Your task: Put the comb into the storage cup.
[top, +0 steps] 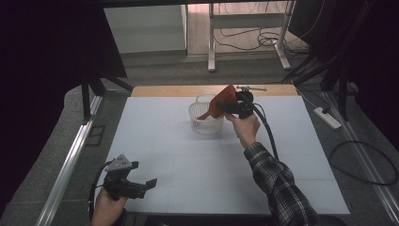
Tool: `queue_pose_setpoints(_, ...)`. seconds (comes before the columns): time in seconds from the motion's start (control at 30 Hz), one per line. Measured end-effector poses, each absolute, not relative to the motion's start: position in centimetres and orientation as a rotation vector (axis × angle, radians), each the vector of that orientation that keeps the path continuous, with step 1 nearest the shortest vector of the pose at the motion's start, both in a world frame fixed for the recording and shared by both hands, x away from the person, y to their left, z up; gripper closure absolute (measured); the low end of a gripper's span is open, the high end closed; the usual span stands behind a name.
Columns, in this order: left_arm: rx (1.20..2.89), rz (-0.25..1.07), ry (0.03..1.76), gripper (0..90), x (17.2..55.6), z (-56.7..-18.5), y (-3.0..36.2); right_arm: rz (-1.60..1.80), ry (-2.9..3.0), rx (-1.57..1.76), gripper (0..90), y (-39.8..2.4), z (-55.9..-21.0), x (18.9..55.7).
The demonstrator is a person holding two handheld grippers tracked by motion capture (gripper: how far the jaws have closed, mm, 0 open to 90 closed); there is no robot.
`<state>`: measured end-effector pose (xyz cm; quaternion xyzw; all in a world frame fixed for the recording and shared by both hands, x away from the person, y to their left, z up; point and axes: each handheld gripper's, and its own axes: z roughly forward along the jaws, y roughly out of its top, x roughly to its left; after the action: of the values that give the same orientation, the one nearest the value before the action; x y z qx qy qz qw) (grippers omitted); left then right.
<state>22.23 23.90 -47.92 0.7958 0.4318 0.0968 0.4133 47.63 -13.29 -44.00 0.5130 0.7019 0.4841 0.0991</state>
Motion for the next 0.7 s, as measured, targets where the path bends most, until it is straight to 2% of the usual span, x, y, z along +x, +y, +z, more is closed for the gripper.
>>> queue_pose_setpoints(0.7,2.001,0.237,1.087,0.0,22.27,-47.94,23.95,1.349,2.144,1.491,25.6,-13.25,-44.33,47.78)
